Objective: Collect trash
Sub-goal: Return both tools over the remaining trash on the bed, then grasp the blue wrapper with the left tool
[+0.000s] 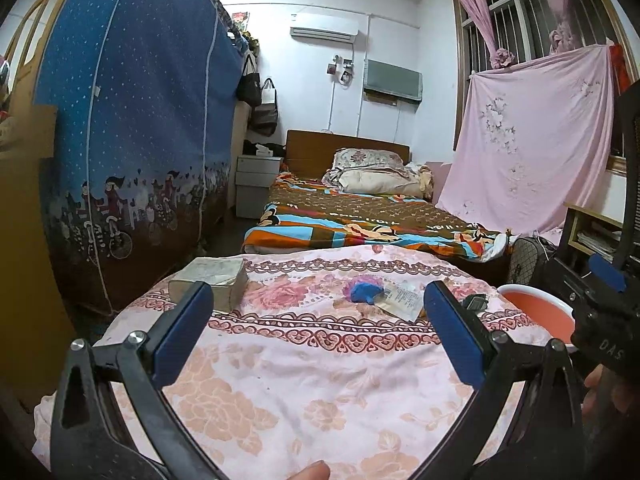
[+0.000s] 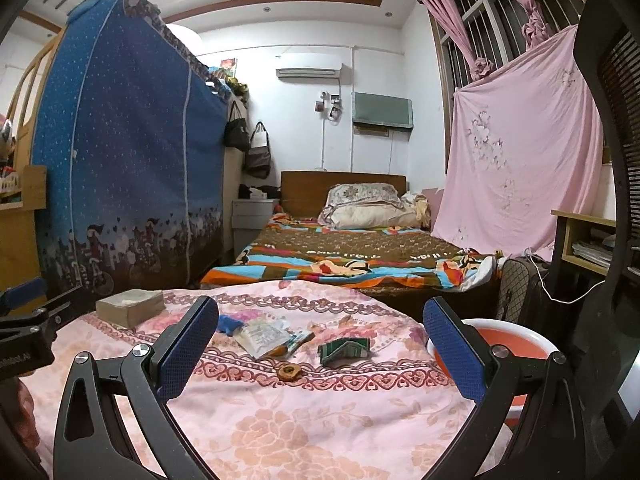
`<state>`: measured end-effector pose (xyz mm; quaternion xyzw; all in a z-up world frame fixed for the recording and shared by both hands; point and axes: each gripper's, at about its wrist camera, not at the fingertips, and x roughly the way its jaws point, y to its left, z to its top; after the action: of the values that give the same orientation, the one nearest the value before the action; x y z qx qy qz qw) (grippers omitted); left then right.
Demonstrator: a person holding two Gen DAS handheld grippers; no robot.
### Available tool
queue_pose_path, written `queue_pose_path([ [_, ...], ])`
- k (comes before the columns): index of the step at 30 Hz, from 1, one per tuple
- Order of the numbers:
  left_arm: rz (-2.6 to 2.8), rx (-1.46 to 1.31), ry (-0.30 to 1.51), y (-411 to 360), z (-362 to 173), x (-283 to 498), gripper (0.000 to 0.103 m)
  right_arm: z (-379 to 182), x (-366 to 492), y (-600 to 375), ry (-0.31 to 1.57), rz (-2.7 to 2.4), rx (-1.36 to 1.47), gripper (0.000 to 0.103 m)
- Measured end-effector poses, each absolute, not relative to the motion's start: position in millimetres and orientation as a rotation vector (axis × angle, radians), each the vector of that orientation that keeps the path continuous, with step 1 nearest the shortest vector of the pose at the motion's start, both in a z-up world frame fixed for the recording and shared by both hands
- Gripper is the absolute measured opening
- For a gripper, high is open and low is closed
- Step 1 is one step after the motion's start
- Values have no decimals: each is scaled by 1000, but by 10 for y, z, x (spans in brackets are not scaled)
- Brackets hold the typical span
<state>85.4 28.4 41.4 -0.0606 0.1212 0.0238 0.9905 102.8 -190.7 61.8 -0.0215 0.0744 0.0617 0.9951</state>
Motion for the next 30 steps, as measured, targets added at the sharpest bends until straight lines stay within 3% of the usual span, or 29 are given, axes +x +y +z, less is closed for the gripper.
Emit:
queue_pose_path([
  [16,52,-113,232,302,386,1154,92,562,1231,-1870,128,153,-56,103],
  [30,-23,-64,245,200,390,1890,91,513,1969,-1895,183,196,-83,103],
])
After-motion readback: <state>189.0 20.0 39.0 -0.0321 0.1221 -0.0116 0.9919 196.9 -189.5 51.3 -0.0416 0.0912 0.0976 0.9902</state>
